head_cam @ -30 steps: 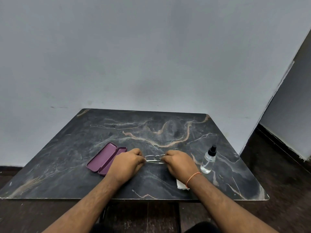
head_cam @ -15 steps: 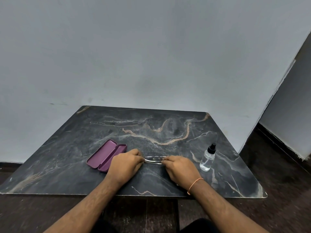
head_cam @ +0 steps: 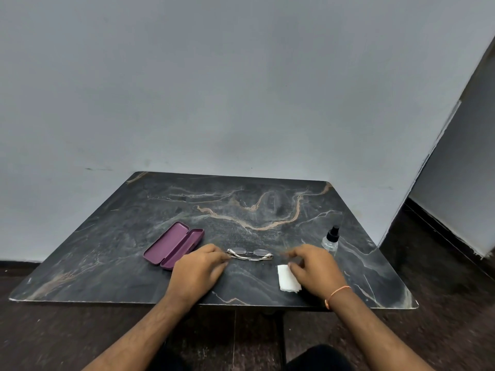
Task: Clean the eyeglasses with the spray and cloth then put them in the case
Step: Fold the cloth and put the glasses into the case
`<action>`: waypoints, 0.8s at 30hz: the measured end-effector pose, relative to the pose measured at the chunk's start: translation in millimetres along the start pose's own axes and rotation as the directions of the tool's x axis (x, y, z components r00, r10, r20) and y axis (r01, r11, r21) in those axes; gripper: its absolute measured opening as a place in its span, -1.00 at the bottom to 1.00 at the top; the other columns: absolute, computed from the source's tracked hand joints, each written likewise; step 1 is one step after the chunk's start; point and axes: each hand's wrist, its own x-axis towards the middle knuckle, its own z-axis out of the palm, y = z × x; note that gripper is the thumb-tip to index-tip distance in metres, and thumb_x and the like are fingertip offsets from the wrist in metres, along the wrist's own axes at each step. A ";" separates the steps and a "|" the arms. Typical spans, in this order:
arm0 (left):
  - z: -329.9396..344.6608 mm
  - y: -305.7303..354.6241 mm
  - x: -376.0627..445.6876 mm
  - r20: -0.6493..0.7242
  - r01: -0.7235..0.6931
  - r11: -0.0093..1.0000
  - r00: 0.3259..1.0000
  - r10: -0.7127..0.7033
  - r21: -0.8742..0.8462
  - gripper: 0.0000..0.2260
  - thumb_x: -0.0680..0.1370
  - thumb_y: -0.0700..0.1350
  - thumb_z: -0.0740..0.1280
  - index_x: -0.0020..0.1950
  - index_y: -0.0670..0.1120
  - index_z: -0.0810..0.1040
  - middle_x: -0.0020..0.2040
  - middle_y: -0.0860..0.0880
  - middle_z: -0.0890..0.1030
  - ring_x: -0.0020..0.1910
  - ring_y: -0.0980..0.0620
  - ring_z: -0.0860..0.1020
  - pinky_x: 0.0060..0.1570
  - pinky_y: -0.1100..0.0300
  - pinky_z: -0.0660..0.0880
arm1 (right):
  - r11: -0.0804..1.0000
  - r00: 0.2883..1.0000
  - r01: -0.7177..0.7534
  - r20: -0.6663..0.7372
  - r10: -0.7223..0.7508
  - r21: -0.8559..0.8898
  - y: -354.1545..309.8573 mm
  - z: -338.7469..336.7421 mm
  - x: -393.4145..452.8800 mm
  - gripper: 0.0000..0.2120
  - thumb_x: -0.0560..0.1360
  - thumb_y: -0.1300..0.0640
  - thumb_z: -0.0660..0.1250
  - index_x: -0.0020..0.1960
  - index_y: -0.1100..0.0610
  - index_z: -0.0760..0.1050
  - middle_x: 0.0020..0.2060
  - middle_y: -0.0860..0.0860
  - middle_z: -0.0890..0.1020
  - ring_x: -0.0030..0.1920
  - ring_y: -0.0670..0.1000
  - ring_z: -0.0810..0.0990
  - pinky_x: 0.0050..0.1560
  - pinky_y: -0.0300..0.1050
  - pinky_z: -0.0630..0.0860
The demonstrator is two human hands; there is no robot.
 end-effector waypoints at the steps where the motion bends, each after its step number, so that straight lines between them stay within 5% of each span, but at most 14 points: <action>1: 1.5 0.2 -3.5 -0.006 0.016 0.999 1.000 -0.016 -0.032 -0.86 0.61 0.07 0.55 0.16 0.22 0.79 0.06 0.30 0.71 -0.04 0.27 0.70 -0.20 0.26 0.61 | 0.999 0.998 -0.054 0.029 0.054 0.006 4.3 -2.1 -1.3 -0.75 0.57 0.03 0.44 0.23 -0.06 0.71 0.14 -0.09 0.73 0.15 0.00 0.67 0.13 -0.17 0.50; 5: 8.1 3.3 -16.4 -0.021 0.038 0.994 0.999 -0.040 -0.107 -0.82 0.62 0.08 0.54 0.21 0.22 0.77 0.07 0.31 0.70 -0.03 0.32 0.67 -0.13 0.34 0.58 | 0.984 0.969 -0.175 0.182 0.166 0.033 7.4 -8.0 -3.2 -0.73 0.55 -0.09 0.47 0.19 0.00 0.70 0.14 -0.10 0.72 0.20 -0.01 0.67 0.21 -0.14 0.53; 9: 6.7 8.9 -21.7 -0.003 0.079 0.984 0.997 -0.080 -0.159 -0.83 0.65 0.07 0.51 0.23 0.25 0.76 0.08 0.35 0.68 -0.09 0.45 0.57 -0.14 0.41 0.50 | 0.970 0.938 -0.240 0.266 0.222 0.039 1.9 -6.0 -3.3 -0.62 0.49 -0.19 0.51 0.00 0.14 0.64 -0.09 0.03 0.73 -0.20 0.04 0.68 -0.01 0.06 0.66; 12: 5.4 16.4 -28.8 0.000 0.127 0.967 0.991 -0.130 -0.221 -0.82 0.64 0.04 0.52 0.23 0.23 0.76 0.06 0.35 0.68 -0.19 0.50 0.52 -0.14 0.50 0.40 | 0.953 0.923 -0.290 0.290 0.253 0.091 1.3 1.2 -4.7 -0.74 0.43 -0.11 0.59 -0.02 0.01 0.65 -0.16 -0.04 0.70 -0.31 -0.11 0.60 -0.11 -0.02 0.66; 18: 7.2 40.9 -40.5 0.136 0.277 0.915 0.959 -0.247 -0.292 -0.73 0.62 0.08 0.48 0.32 0.26 0.71 0.02 0.38 0.69 -0.21 0.24 0.61 -0.12 0.37 0.53 | 0.790 0.884 -0.439 0.363 0.295 0.427 -1.4 9.2 -4.9 -0.79 0.41 0.11 0.67 -0.05 0.01 0.68 -0.22 -0.07 0.67 -0.34 -0.12 0.63 -0.48 -0.17 0.55; 21: 7.7 54.2 -33.9 0.279 0.424 0.728 0.905 -0.321 -0.539 -0.66 0.64 -0.07 0.53 0.42 0.08 0.70 0.05 0.32 0.76 -0.30 0.25 0.62 -0.09 0.45 0.55 | 0.601 0.887 -0.450 0.410 0.213 0.661 -18.7 4.9 -6.9 -0.80 0.46 0.25 0.63 0.02 0.15 0.66 -0.27 0.04 0.62 -0.35 -0.08 0.62 -0.47 -0.15 0.55; 24: -1.6 67.2 -24.5 0.478 0.592 0.410 0.804 -0.354 -0.694 -0.68 0.70 -0.12 0.48 0.46 -0.02 0.64 0.10 0.09 0.83 -0.07 0.30 0.71 -0.05 0.40 0.59 | 0.377 0.898 -0.438 0.411 0.155 0.816 -43.2 0.8 -10.4 -0.73 0.48 0.34 0.59 0.13 0.25 0.62 -0.22 0.18 0.68 -0.32 0.01 0.65 -0.46 -0.15 0.60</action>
